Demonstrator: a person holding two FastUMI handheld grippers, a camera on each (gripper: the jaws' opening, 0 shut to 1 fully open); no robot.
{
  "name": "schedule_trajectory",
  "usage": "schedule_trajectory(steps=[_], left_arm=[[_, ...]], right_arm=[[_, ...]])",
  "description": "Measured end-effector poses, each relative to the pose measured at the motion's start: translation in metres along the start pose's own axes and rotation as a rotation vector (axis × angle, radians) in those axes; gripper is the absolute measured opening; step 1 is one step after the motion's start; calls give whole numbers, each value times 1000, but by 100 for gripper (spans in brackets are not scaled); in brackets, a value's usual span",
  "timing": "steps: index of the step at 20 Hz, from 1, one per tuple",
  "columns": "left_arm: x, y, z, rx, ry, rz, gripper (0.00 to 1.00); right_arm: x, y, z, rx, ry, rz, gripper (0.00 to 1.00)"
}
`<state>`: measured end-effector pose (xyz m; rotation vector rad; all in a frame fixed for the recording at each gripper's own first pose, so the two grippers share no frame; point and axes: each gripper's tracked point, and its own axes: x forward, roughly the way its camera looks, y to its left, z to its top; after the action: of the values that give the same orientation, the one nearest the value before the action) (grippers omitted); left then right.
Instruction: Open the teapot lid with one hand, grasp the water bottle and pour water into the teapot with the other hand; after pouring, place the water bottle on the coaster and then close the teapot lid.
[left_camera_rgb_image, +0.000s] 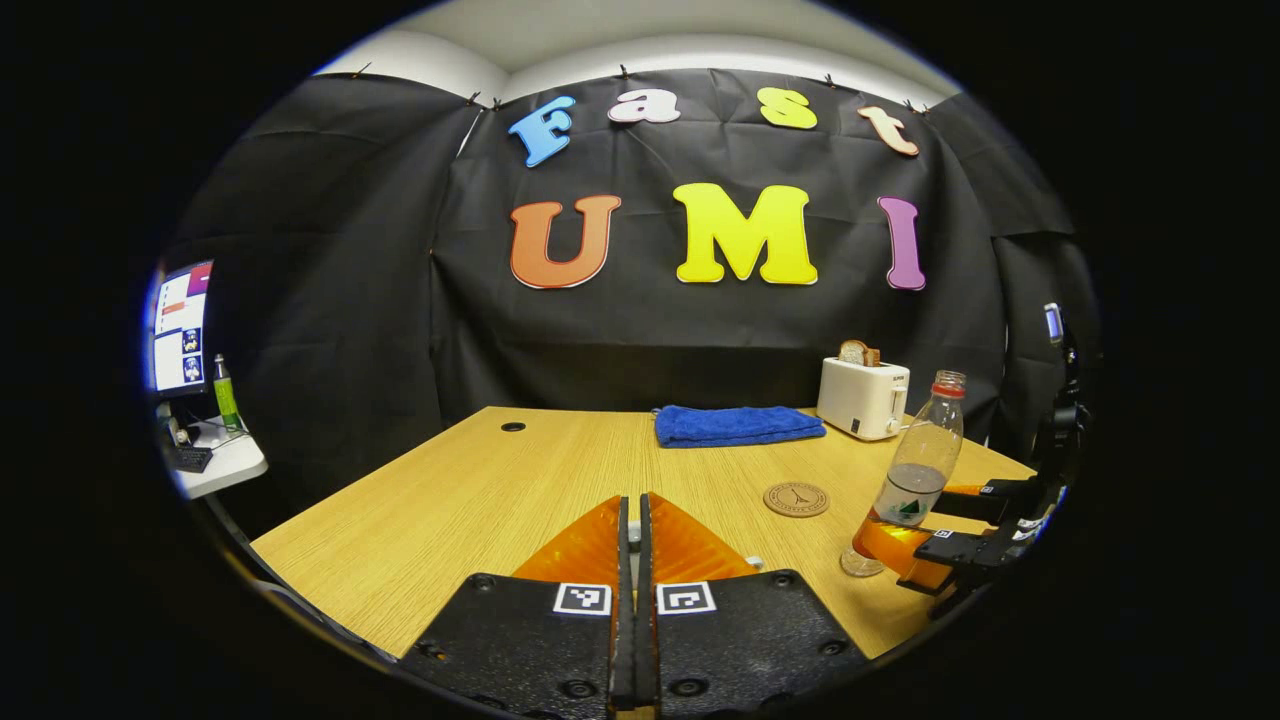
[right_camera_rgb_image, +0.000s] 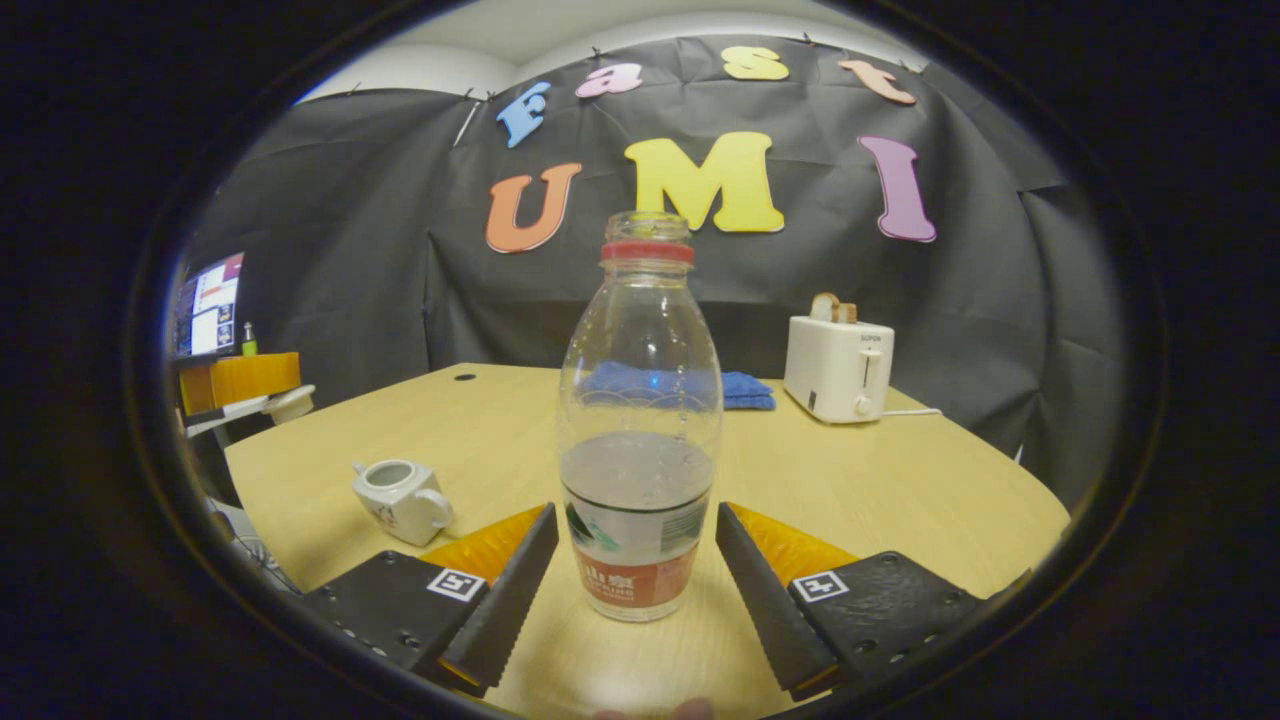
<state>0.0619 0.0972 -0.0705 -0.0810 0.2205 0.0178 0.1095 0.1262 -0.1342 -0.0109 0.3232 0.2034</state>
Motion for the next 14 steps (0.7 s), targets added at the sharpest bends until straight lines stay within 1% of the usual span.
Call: schedule_trajectory(steps=[1,5,6,7,8,9,11,12,14], left_arm=[[0,2,0,-1,-1,2,3],[1,11,-2,-8,-1,7,3],[2,13,-4,-11,2,6,3],[3,14,-4,-16,3,5,3],[2,16,-4,-21,2,5,3],[2,17,-3,-24,-3,3,3],[2,21,-1,-25,-12,1,2],[2,23,-1,-25,-16,1,2],[0,26,0,-25,-18,2,3]], right_arm=[[1,0,1,0,-2,-2,97],[3,-4,12,16,-40,-24,93],[2,-2,15,16,-45,-22,90],[4,1,16,13,-45,-19,84],[3,2,17,-3,-40,-18,76],[3,3,20,-28,-39,-15,75],[4,5,31,-112,-52,-11,73],[5,7,39,-177,-60,-10,72],[16,1,49,-356,-50,-30,70]])
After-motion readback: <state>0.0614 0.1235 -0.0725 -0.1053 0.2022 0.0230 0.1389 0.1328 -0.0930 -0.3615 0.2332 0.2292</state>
